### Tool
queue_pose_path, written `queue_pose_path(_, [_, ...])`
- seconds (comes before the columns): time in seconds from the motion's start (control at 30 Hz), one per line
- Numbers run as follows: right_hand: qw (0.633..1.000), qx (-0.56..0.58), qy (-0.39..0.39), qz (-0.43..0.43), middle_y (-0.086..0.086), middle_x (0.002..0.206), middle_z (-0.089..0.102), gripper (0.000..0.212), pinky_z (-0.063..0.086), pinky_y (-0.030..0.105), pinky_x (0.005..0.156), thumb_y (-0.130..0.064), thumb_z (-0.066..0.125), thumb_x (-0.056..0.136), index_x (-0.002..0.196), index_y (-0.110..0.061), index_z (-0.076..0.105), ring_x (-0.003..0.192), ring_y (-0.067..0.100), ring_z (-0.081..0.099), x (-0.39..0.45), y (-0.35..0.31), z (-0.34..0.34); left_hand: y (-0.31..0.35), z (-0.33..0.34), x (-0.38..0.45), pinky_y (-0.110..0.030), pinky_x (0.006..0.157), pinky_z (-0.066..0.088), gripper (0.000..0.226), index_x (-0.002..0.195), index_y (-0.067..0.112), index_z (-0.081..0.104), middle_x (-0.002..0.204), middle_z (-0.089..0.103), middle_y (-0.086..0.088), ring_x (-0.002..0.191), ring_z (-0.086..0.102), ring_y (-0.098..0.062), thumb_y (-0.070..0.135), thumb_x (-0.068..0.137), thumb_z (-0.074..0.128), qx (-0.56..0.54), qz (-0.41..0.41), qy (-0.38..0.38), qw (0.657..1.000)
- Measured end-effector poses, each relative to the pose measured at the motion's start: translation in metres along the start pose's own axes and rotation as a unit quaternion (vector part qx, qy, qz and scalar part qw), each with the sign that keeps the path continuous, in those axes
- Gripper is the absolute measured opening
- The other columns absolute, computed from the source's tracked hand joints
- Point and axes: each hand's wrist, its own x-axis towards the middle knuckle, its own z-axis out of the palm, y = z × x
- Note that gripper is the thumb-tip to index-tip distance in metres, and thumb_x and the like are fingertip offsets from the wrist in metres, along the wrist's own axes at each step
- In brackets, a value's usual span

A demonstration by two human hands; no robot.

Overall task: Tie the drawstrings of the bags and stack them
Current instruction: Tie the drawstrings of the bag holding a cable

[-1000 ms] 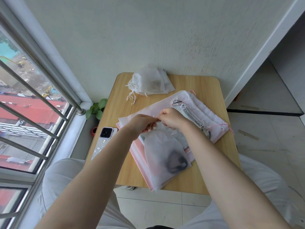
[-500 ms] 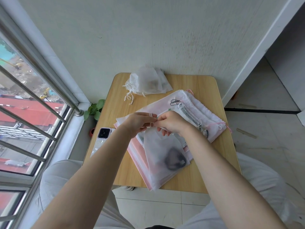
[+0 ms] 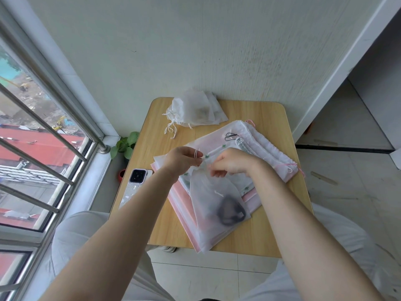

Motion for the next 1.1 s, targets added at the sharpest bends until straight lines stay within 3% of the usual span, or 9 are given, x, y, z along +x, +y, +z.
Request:
queue_pose_path(0.07, [0.994, 0.041, 0.097, -0.011, 0.001, 0.084, 0.068, 0.008, 0.047, 0.018, 0.064, -0.017, 0.063, 0.089, 0.086, -0.012, 0.069, 0.075, 0.012, 0.060, 0.013, 0.005, 0.001, 0.001, 0.002, -0.001, -0.032, 0.073, 0.046, 0.019, 0.081, 0.023, 0.074, 0.080, 0.073, 0.000, 0.078, 0.064, -0.016, 0.006, 0.077, 0.079, 0.020, 0.024, 0.003, 1.000])
queue_pose_path(0.13, [0.987, 0.108, 0.119, -0.027, 0.005, 0.093, 0.070, 0.011, 0.049, 0.024, 0.074, -0.007, 0.058, 0.089, 0.092, -0.014, 0.066, 0.082, 0.015, 0.061, 0.025, 0.008, 0.007, 0.004, 0.004, -0.004, -0.034, 0.078, 0.050, 0.022, 0.080, 0.024, 0.073, 0.085, 0.075, -0.003, 0.083, 0.068, -0.020, 0.004, 0.076, 0.080, 0.032, 0.051, 0.002, 0.998])
queue_pose_path(0.23, [0.970, 0.233, 0.061, -0.027, 0.008, 0.086, 0.069, 0.023, 0.047, 0.023, 0.072, 0.003, 0.053, 0.090, 0.090, -0.015, 0.068, 0.075, 0.015, 0.061, 0.036, 0.011, 0.018, 0.008, 0.007, -0.006, -0.022, 0.078, 0.052, 0.023, 0.079, 0.022, 0.072, 0.085, 0.075, -0.001, 0.083, 0.071, -0.015, 0.002, 0.074, 0.082, 0.059, 0.102, 0.005, 0.993])
queue_pose_path(0.37, [0.919, 0.395, -0.012, -0.014, 0.011, 0.086, 0.066, 0.015, 0.052, 0.022, 0.075, 0.005, 0.054, 0.094, 0.093, -0.005, 0.066, 0.077, 0.016, 0.063, 0.038, 0.017, 0.019, 0.009, 0.012, -0.008, -0.007, 0.063, 0.043, 0.015, 0.075, 0.021, 0.072, 0.074, 0.073, 0.007, 0.065, 0.063, 0.006, 0.007, 0.078, 0.078, 0.169, 0.188, 0.056, 0.966])
queue_pose_path(0.57, [0.901, 0.425, -0.092, 0.012, 0.007, 0.091, 0.067, 0.012, 0.050, 0.025, 0.083, -0.004, 0.057, 0.095, 0.101, -0.004, 0.068, 0.083, 0.015, 0.064, 0.040, 0.029, 0.014, 0.004, 0.024, -0.008, -0.019, 0.065, 0.043, 0.006, 0.087, 0.017, 0.077, 0.077, 0.070, 0.006, 0.071, 0.058, -0.008, 0.014, 0.082, 0.075, 0.233, 0.226, 0.124, 0.938])
queue_pose_path(0.73, [0.899, 0.427, -0.098, 0.023, 0.008, 0.089, 0.065, 0.011, 0.049, 0.027, 0.078, -0.007, 0.056, 0.096, 0.100, -0.006, 0.066, 0.080, 0.017, 0.062, 0.038, 0.033, 0.013, 0.003, 0.025, -0.007, -0.006, 0.058, 0.039, 0.006, 0.086, 0.014, 0.076, 0.068, 0.064, 0.014, 0.063, 0.058, 0.005, 0.015, 0.080, 0.078, 0.150, 0.174, 0.118, 0.966])
queue_pose_path(0.83, [0.920, 0.386, -0.065, 0.032, 0.006, 0.078, 0.064, 0.006, 0.048, 0.025, 0.066, -0.008, 0.061, 0.092, 0.093, -0.007, 0.067, 0.070, 0.015, 0.060, 0.034, 0.029, 0.012, 0.005, 0.021, -0.008, -0.009, 0.052, 0.041, 0.011, 0.087, 0.011, 0.076, 0.071, 0.068, 0.007, 0.056, 0.058, 0.003, 0.014, 0.078, 0.081, 0.055, 0.089, 0.081, 0.991])
queue_pose_path(0.97, [0.937, 0.348, 0.030, 0.033, 0.003, 0.073, 0.065, 0.008, 0.047, 0.027, 0.066, -0.016, 0.065, 0.088, 0.083, -0.010, 0.063, 0.067, 0.016, 0.060, 0.035, 0.019, 0.017, 0.009, 0.019, -0.013, -0.006, 0.043, 0.035, 0.012, 0.089, 0.004, 0.074, 0.067, 0.067, 0.002, 0.046, 0.055, 0.006, 0.008, 0.079, 0.079, -0.009, 0.054, 0.053, 0.997])
queue_pose_path(1.1, [0.886, 0.441, 0.142, 0.027, 0.011, 0.073, 0.065, 0.009, 0.051, 0.027, 0.060, -0.006, 0.055, 0.085, 0.080, -0.005, 0.062, 0.064, 0.022, 0.063, 0.040, 0.016, 0.018, 0.011, 0.019, -0.013, -0.007, 0.042, 0.033, 0.008, 0.086, 0.011, 0.074, 0.065, 0.067, 0.005, 0.046, 0.053, 0.007, 0.014, 0.080, 0.079, 0.008, 0.050, 0.046, 0.998])
